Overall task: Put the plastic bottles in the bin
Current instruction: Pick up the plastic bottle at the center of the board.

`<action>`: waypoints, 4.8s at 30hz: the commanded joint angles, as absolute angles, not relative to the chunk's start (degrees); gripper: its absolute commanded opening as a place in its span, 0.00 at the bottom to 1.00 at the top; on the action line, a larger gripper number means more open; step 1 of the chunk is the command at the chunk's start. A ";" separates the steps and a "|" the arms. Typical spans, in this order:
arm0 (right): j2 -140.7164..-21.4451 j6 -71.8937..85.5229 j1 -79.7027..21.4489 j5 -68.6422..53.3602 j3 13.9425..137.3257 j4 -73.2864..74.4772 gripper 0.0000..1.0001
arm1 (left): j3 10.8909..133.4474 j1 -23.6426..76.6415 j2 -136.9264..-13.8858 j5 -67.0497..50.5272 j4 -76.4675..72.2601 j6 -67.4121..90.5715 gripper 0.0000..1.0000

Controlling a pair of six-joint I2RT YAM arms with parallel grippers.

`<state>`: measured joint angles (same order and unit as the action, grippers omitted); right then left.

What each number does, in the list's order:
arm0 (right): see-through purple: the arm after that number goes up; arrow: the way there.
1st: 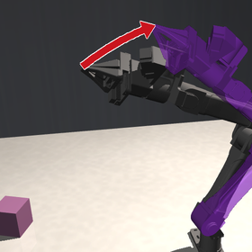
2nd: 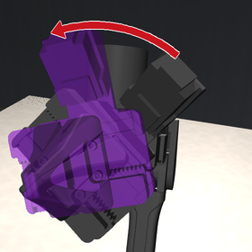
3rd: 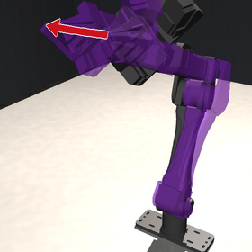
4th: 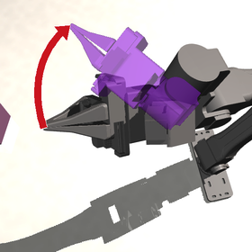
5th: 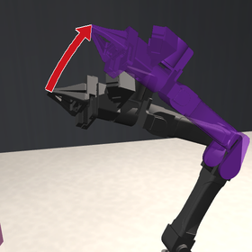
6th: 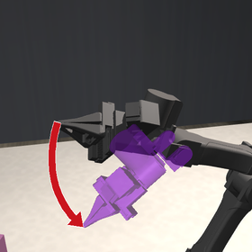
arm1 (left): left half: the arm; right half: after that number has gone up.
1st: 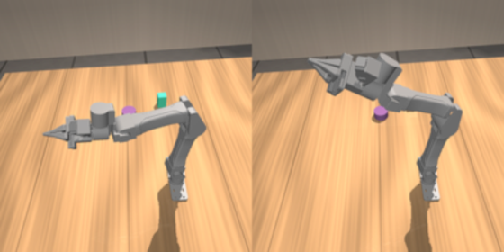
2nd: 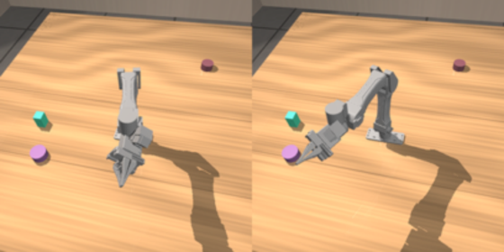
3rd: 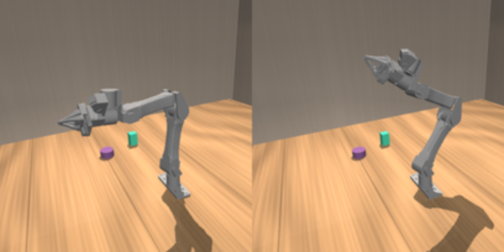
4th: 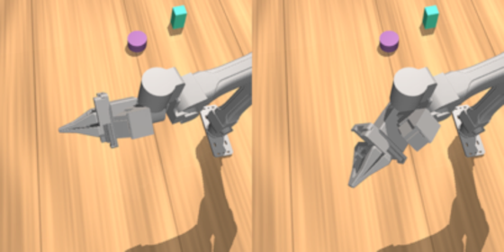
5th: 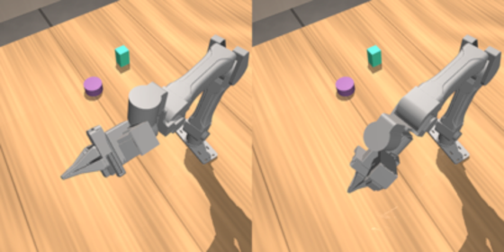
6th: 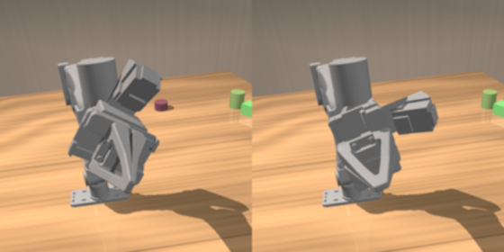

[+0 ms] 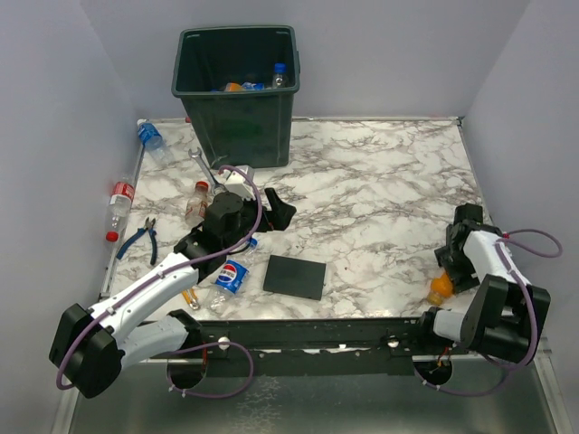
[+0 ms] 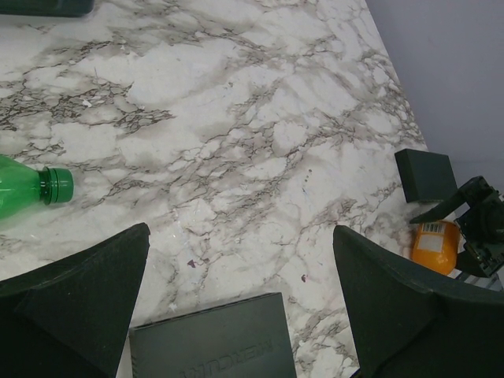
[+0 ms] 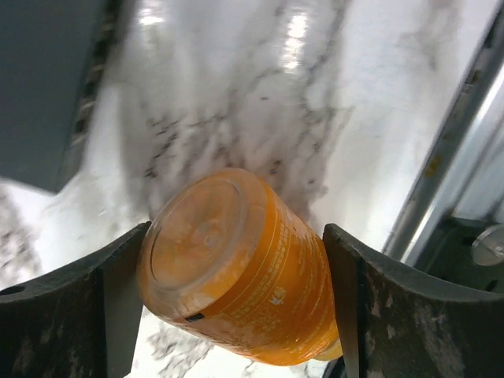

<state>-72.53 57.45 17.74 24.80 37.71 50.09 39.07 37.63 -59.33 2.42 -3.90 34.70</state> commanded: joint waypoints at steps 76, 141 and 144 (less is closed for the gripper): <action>-67.72 86.77 -22.85 -40.67 38.40 -65.53 0.28 | 44.92 45.86 -68.58 -31.39 -41.45 20.67 0.74; -64.92 6.40 -37.82 -34.70 65.21 42.11 0.93 | 47.24 64.16 -56.51 5.01 5.97 -100.37 0.00; -65.36 6.76 -38.93 -30.71 63.79 40.50 0.82 | 48.00 64.16 -56.68 4.75 6.04 -100.28 0.00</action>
<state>-64.77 6.37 -37.36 -35.62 65.58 42.92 45.04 63.90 -57.32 4.43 5.85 -99.29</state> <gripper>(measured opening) 0.885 0.448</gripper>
